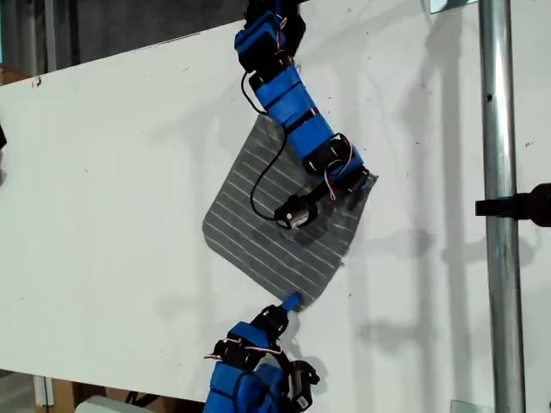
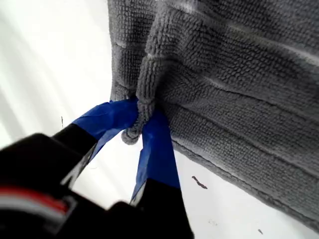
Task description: Grasp corners of a towel and fold twice.
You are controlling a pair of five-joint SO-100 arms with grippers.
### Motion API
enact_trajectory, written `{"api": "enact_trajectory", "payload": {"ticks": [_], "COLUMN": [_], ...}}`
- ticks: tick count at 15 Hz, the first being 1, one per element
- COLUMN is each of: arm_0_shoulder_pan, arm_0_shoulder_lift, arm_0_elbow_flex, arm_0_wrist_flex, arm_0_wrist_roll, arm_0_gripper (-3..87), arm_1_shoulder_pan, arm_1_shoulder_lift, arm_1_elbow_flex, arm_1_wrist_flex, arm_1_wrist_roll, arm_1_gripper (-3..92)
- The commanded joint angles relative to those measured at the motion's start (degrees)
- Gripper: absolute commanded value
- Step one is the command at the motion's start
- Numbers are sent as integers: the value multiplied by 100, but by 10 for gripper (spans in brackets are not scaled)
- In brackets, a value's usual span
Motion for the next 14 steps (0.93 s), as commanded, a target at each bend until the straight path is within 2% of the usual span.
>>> {"api": "enact_trajectory", "payload": {"ticks": [1,4,6,9,11,12,13,14], "arm_0_shoulder_pan": [237,483,562,554,545,492,413,378], "arm_0_shoulder_lift": [-246,-1608,-2312,-2593,-2707,-2769,-2892,-2979], "arm_0_elbow_flex": [-97,-765,-1433,-1714,-1802,-1837,-1907,-1934], "arm_0_wrist_flex": [-352,-483,-105,-105,-105,-105,-53,-9], "arm_0_wrist_roll": [-211,-483,-580,-694,-747,-668,-615,-694], "arm_0_gripper": [264,266,267,256,212,117,-15,-29], "arm_1_shoulder_pan": [-35,-35,-35,-53,-62,-62,-62,-70], "arm_1_shoulder_lift": [70,79,79,79,79,79,79,79], "arm_1_elbow_flex": [35,44,44,79,105,105,105,114], "arm_1_wrist_flex": [-18,-18,-18,-18,-35,-35,-35,-35], "arm_1_wrist_roll": [26,26,26,26,35,35,35,44], "arm_1_gripper": [-2,-2,-2,-2,-2,-2,-2,-2]}}
